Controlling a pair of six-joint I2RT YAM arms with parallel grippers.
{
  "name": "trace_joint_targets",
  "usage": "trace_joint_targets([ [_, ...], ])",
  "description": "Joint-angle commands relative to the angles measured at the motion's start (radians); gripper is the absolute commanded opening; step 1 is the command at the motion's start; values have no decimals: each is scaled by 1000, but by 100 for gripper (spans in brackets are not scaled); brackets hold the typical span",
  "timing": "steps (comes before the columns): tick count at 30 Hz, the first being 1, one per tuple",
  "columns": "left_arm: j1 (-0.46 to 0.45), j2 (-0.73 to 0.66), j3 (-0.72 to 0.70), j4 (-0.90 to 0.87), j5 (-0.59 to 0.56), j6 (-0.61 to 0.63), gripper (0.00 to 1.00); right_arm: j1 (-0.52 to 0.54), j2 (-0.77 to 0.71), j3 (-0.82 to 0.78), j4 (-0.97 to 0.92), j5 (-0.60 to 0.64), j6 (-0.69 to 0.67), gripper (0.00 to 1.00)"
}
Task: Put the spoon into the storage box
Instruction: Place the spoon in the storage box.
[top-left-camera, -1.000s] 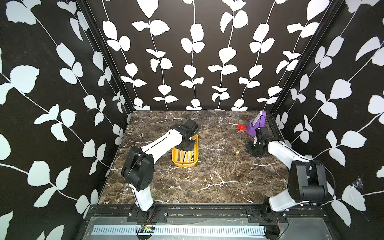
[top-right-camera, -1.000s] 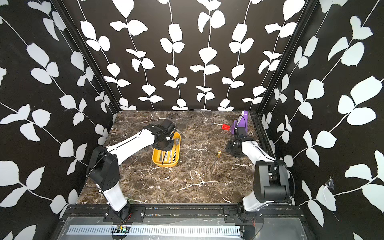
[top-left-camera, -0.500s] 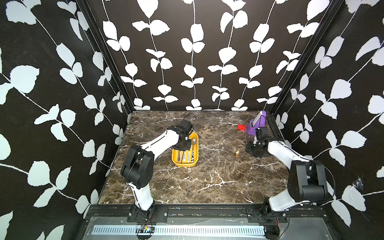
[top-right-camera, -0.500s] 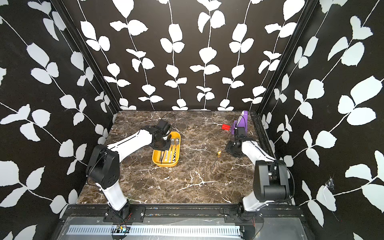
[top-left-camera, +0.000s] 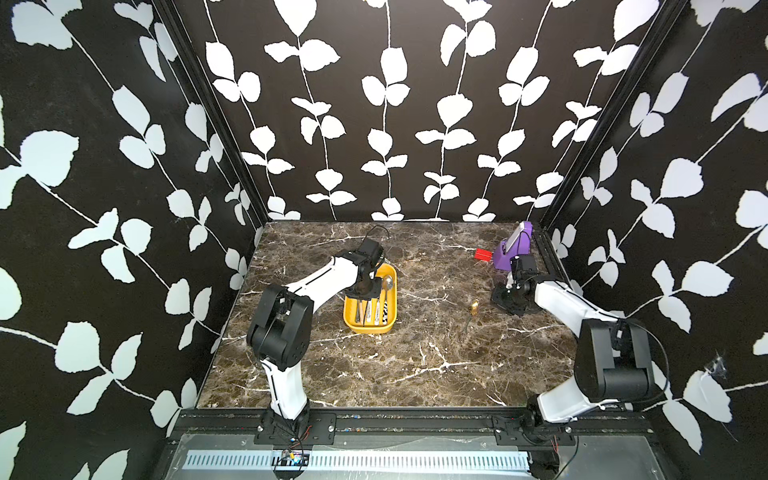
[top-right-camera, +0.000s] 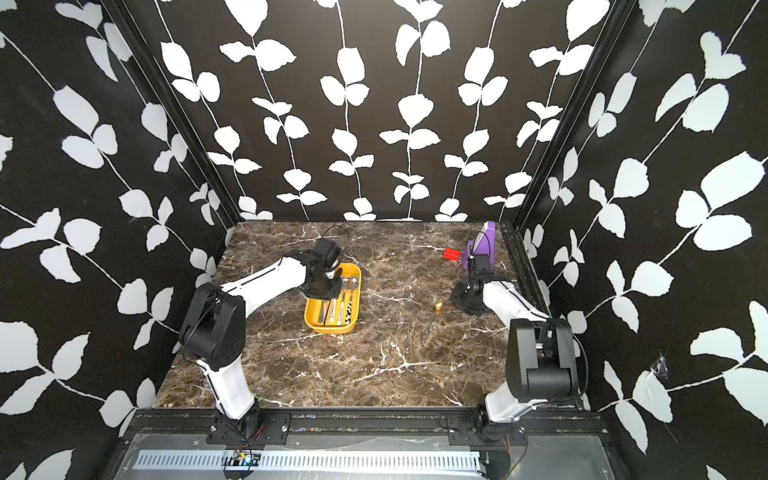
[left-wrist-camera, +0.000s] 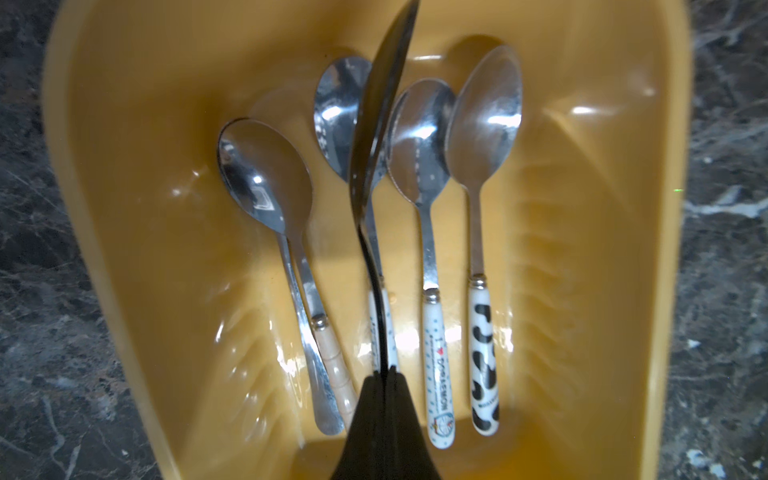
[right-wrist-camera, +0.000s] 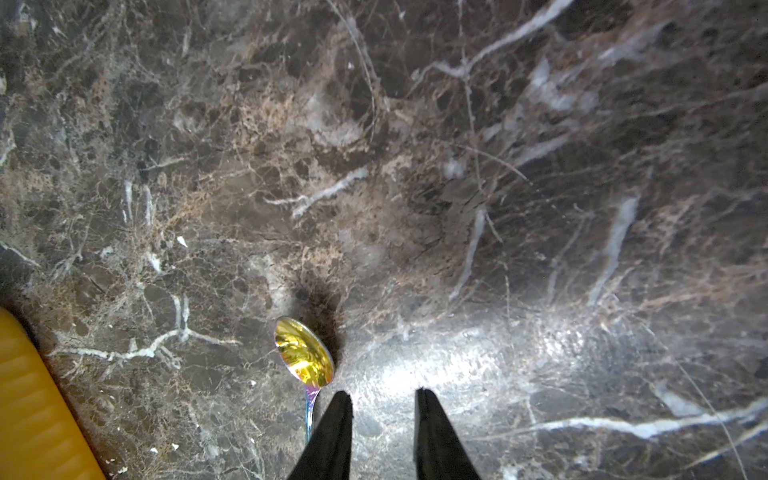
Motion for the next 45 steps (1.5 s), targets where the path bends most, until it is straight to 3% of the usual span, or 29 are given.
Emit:
trace_joint_targets([
  [1,17,-5,1,26,7,6,0,-5,15,-1,11,-4,-1,29],
  [27,38,39,-99,103,36,-23,0,-5,33,-18,27,-26,8,29],
  [32,40,33,-99,98,35,-25,8,-4,33,-18,25,-34,9,30],
  [35,41,10,-98,89,32,-26,19,-3,29,-18,22,-29,6,31],
  [38,41,-35,-95,75,18,-28,29,-3,23,-10,8,-33,3,33],
  [45,41,-168,-66,19,-38,-18,41,29,-8,3,-26,12,-10,36],
])
